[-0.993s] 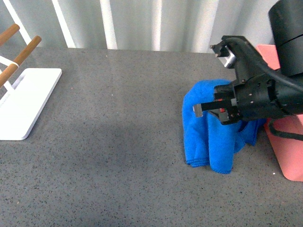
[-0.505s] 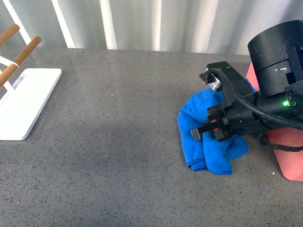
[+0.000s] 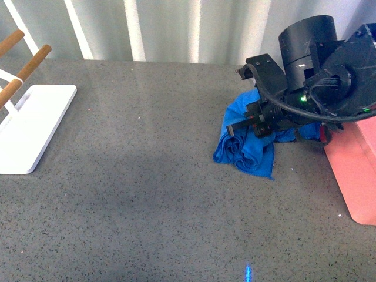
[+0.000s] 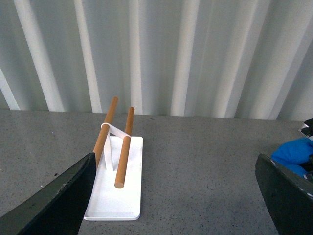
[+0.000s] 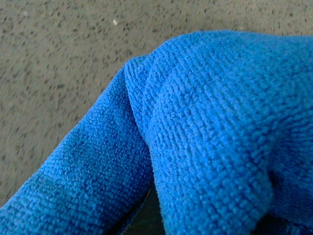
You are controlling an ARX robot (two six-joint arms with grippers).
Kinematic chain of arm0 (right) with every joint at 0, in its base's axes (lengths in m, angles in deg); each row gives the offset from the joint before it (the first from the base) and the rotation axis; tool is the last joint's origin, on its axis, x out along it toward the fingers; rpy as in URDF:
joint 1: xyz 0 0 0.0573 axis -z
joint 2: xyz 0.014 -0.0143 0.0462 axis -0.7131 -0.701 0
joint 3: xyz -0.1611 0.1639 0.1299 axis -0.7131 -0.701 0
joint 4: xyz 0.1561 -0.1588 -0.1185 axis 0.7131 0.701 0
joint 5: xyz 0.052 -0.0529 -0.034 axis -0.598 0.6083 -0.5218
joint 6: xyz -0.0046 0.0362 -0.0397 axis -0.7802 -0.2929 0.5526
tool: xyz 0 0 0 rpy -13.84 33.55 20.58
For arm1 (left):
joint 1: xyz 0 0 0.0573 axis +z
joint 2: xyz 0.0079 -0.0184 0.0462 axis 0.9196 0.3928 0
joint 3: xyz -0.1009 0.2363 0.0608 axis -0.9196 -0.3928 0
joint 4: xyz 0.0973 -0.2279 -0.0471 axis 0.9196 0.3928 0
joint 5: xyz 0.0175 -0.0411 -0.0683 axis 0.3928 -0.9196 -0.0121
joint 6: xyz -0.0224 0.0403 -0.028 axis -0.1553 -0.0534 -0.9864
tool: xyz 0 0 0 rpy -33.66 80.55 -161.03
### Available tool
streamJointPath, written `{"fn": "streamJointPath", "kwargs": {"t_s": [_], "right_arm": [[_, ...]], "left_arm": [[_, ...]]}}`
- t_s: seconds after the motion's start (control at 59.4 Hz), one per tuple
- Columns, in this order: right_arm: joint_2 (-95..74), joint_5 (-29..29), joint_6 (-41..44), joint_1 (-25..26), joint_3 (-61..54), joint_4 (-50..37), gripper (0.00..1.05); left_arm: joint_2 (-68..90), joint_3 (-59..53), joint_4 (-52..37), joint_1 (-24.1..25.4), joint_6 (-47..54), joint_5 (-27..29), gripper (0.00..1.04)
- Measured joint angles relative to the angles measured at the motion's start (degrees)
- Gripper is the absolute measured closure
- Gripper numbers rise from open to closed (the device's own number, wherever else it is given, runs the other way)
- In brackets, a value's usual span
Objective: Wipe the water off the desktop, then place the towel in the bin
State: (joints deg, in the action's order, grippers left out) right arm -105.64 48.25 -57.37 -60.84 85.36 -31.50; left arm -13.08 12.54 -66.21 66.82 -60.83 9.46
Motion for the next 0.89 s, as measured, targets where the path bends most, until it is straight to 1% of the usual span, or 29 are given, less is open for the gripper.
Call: {"fn": "streamJointPath", "kwargs": {"t_s": [0.051,0.202,0.32,0.438,0.522,0.657,0.774,0.892], "right_arm": [[-2.3,-0.2,-0.4,-1.0,4.2,0.9,1.01],[-6.6,-5.6,-2.0,-4.4,12.3,1.8,1.01],[-7.8,-9.1,-2.0,-8.0,14.5,2.4,1.01],[-7.7,-12.7,-2.2,-11.5,14.2,2.7,1.01],[-5.5,-15.8,-1.5,-13.6,10.0,3.0,1.01],[-0.7,-16.5,1.5,-13.9,2.4,4.0,1.01],[3.7,-16.4,5.5,-12.4,-4.9,4.3,1.01],[8.0,-16.1,9.0,-9.7,-11.6,4.1,1.01]], "left_arm": [[0.0,0.0,0.0,0.0,0.0,0.0,0.07],[0.0,0.0,0.0,0.0,0.0,0.0,0.07],[0.0,0.0,0.0,0.0,0.0,0.0,0.07],[0.0,0.0,0.0,0.0,0.0,0.0,0.07],[0.0,0.0,0.0,0.0,0.0,0.0,0.07],[0.0,0.0,0.0,0.0,0.0,0.0,0.07],[0.0,0.0,0.0,0.0,0.0,0.0,0.07],[0.0,0.0,0.0,0.0,0.0,0.0,0.07]]}}
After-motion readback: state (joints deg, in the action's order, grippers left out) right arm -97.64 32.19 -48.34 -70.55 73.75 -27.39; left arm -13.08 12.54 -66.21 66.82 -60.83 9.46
